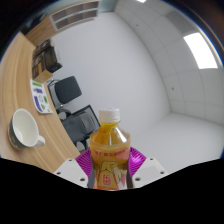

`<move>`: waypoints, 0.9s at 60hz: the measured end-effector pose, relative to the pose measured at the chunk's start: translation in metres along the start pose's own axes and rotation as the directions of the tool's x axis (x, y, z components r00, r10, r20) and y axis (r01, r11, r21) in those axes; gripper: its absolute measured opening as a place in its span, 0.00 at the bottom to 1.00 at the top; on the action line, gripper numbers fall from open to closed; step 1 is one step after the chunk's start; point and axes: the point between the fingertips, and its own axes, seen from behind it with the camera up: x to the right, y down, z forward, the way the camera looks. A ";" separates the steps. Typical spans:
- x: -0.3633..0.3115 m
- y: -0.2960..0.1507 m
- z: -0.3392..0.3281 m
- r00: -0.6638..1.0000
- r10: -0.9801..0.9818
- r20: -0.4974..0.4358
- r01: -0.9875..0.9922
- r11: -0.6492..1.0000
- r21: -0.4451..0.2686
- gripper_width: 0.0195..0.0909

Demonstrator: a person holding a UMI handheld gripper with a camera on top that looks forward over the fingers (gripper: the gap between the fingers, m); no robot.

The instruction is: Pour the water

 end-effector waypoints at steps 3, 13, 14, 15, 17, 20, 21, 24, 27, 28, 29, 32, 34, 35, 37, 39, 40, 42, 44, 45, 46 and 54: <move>-0.003 0.003 0.006 0.965 0.258 0.037 -0.258 0.966 -0.021 0.35; -0.074 0.061 0.007 0.548 0.828 0.116 -0.809 0.560 -0.178 0.34; -0.080 0.067 0.009 0.517 0.849 0.110 -0.825 0.529 -0.197 0.35; -0.087 0.075 0.010 0.494 0.864 0.102 -0.837 0.504 -0.214 0.35; -0.098 0.082 0.014 0.467 0.879 0.096 -0.847 0.476 -0.236 0.35; -0.100 0.089 0.019 0.446 0.890 0.089 -0.856 0.454 -0.247 0.35; -0.111 0.106 -0.002 0.406 0.911 0.066 -0.881 0.410 -0.235 0.35; -0.122 0.099 0.006 0.391 0.915 0.096 -0.880 0.403 -0.252 0.36; -0.133 0.101 0.004 0.386 0.915 0.119 -0.875 0.404 -0.267 0.37; -0.137 0.104 0.003 0.392 0.912 0.122 -0.869 0.411 -0.277 0.37; -0.142 0.110 0.003 0.403 0.907 0.121 -0.860 0.421 -0.288 0.37; -0.138 0.105 0.004 0.421 0.900 0.114 -0.868 0.436 -0.239 0.39; -0.139 0.105 0.006 0.422 0.900 0.110 -0.870 0.436 -0.230 0.39; -0.139 0.105 0.005 0.420 0.901 0.109 -0.871 0.434 -0.231 0.40; -0.138 0.108 0.005 0.419 0.902 0.102 -0.872 0.431 -0.231 0.40; -0.136 0.110 0.006 0.408 0.906 0.107 -0.877 0.422 -0.230 0.41; -0.136 0.110 0.005 0.405 0.908 0.106 -0.878 0.419 -0.231 0.43; -0.137 0.109 0.005 0.393 0.914 0.104 -0.883 0.406 -0.236 0.47; -0.136 0.110 0.005 0.382 0.919 0.096 -0.886 0.394 -0.245 0.52; -0.136 0.110 0.004 0.377 0.922 0.092 -0.887 0.388 -0.251 0.55; -0.136 0.110 0.003 0.372 0.924 0.091 -0.887 0.383 -0.258 0.58; -0.137 0.104 -0.020 0.328 0.935 0.135 -0.879 0.354 -0.319 0.91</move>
